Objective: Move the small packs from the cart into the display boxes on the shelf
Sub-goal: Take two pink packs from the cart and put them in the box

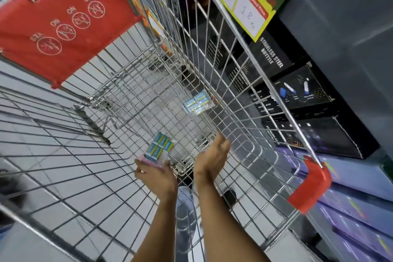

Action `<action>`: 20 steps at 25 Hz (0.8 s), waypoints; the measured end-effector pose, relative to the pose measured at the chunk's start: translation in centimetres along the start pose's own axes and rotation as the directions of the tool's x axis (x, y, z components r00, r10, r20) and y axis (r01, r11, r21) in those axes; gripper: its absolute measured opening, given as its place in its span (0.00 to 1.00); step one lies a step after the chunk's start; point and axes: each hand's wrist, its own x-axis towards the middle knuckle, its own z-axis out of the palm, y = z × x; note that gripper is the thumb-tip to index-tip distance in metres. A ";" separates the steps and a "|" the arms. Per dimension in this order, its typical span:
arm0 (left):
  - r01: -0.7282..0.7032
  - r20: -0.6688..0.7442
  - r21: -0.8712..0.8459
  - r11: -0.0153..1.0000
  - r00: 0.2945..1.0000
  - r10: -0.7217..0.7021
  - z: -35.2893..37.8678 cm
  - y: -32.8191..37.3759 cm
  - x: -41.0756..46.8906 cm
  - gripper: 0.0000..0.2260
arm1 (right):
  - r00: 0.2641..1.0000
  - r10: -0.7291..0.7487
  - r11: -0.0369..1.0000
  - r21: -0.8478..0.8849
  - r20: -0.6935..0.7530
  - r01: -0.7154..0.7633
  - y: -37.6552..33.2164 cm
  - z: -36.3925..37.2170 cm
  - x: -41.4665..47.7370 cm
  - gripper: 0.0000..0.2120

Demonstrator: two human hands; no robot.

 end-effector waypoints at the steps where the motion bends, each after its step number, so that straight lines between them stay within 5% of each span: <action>1: 0.235 -0.273 0.009 0.972 0.936 -0.224 -1.9 -0.2 -0.4 0.33 | 0.997 -0.070 0.990 -0.125 -0.042 0.065 -0.2 -0.2 -0.1 0.33; 4: 0.515 -0.352 0.058 0.855 0.812 -0.465 -2.4 -1.9 0.6 0.35 | 0.925 -0.379 0.919 -0.129 -0.035 0.372 -5.0 -5.0 -3.0 0.17; 7: 0.477 -0.379 -0.136 0.868 0.785 -0.491 -0.9 0.0 -0.5 0.34 | 0.936 -0.339 0.940 -0.076 -0.096 0.333 -4.2 -5.8 -4.0 0.11; 13: 0.380 -0.383 -0.412 0.828 0.752 -0.536 -0.8 -1.1 -0.5 0.20 | 0.936 -0.347 0.900 -0.260 0.064 0.351 -0.6 -7.0 -3.0 0.25; 16: 0.406 -0.470 -0.234 0.883 0.748 -0.469 -2.6 -3.6 1.9 0.18 | 0.969 -0.245 0.951 -0.196 -0.007 0.239 -0.5 -6.9 -2.2 0.28; 20: 0.265 -0.289 0.303 0.915 0.941 -0.177 -2.9 -4.1 2.1 0.22 | 0.991 -0.048 0.992 -0.118 -0.121 0.034 -0.8 -8.2 -1.1 0.24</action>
